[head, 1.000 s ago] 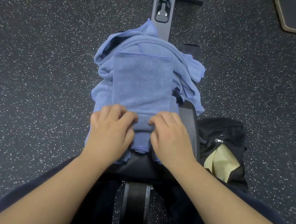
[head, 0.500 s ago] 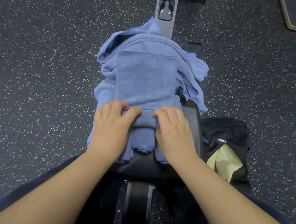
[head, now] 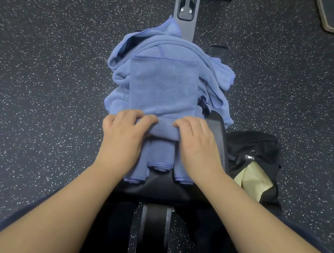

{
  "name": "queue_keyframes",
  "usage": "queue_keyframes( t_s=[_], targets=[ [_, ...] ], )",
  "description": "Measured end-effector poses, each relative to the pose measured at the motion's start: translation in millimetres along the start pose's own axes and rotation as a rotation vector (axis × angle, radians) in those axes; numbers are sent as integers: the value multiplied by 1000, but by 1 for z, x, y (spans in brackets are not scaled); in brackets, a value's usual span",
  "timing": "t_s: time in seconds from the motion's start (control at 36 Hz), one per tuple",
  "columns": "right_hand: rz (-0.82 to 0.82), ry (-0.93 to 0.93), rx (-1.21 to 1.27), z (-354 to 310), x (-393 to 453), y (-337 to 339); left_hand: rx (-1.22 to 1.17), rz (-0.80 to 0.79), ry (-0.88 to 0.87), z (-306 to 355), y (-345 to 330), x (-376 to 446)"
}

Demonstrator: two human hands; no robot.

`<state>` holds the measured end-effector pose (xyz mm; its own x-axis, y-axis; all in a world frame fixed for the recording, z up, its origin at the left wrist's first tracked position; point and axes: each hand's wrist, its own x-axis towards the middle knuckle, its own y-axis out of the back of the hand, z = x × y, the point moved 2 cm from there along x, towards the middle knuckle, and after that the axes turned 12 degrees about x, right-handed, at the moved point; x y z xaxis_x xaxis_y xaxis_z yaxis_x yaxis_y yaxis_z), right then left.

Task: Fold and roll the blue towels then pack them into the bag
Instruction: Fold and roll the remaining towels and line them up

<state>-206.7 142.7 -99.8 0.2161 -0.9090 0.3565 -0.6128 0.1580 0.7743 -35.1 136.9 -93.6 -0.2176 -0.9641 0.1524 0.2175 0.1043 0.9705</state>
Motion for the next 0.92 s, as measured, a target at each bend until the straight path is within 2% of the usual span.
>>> queue_keyframes(
  t_s=[0.28, 0.5, 0.67, 0.81, 0.92],
  targets=[
    [-223, 30, 78, 0, -10, 19, -47, -140, -96, -9, 11, -10],
    [-357, 74, 78, -8, -20, 36, -39, -187, -190, -10, 19, -22],
    [-440, 88, 64, -11, -31, 39, 13, -275, -332, -13, 28, -29],
    [-492, 112, 34, -10, -37, 45, 34, -276, -431, -16, 31, -33],
    [-494, 69, 59, -6, -40, 40, -13, -249, -425, -12, 31, -35]
  ],
)
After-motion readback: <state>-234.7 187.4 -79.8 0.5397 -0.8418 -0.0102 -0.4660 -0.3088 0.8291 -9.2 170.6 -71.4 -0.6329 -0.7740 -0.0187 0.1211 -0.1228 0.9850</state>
